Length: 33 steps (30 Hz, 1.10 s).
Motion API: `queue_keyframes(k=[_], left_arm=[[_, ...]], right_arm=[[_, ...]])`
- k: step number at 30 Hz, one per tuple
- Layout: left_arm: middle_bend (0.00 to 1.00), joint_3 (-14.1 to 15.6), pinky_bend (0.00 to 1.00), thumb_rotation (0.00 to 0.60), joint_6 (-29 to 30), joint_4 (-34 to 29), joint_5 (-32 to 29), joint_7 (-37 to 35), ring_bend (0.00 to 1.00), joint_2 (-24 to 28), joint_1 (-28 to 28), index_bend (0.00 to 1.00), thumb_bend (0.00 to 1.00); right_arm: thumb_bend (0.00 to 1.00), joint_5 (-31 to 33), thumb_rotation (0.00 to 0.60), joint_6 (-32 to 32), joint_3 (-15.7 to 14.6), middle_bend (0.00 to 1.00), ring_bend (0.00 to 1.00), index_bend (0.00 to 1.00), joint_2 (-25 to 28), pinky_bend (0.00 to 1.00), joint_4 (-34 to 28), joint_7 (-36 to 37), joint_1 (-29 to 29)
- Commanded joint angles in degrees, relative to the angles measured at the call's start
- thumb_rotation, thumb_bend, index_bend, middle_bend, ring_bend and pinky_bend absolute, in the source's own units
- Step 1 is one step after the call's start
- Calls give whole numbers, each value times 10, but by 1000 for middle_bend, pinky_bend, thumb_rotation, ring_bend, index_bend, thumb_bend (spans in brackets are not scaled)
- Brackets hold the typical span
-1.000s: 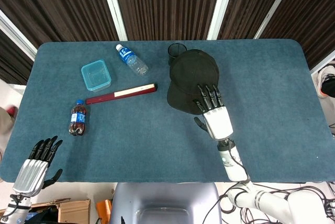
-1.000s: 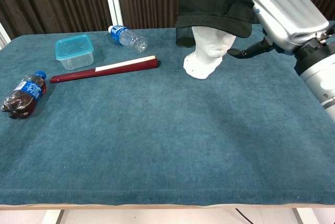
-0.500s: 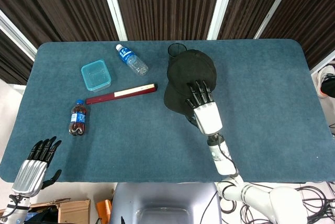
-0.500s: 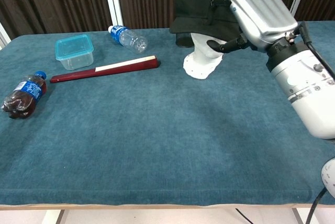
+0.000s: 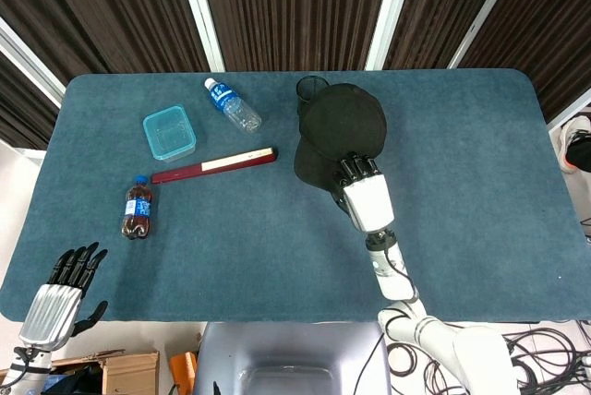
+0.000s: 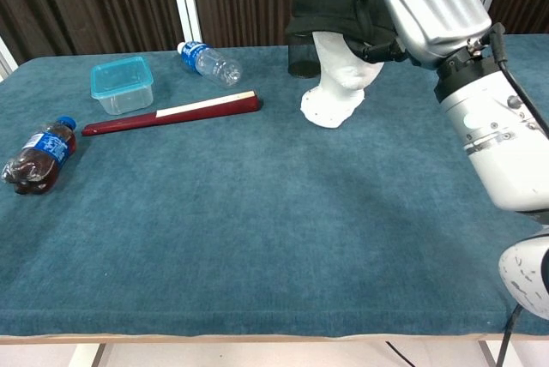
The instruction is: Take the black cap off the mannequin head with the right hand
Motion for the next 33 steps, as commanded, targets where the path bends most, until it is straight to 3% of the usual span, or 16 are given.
queue_keyframes(k=[1,11,19,33], left_arm=[[0,0,81,600,1,0,0,-1,20,0,1,0,331],[0,-1,80,600,7,3,2,-6,23,1,3,0,331],[0,-1,81,600,7,4,2,-9,24,1,3,0,331],[0,-2,81,600,8,5,2,-12,26,2,4,0,330]], right_arm=[[302,6,600,3,2,598,478,866,-3,653,13,7,9],[313,18,600,10,2,713,607,992,-9,841,50,35,32],[371,20,600,36,-3,769,688,1000,-12,960,83,53,46],[409,12,600,98,-5,791,708,1000,58,999,114,5,98]])
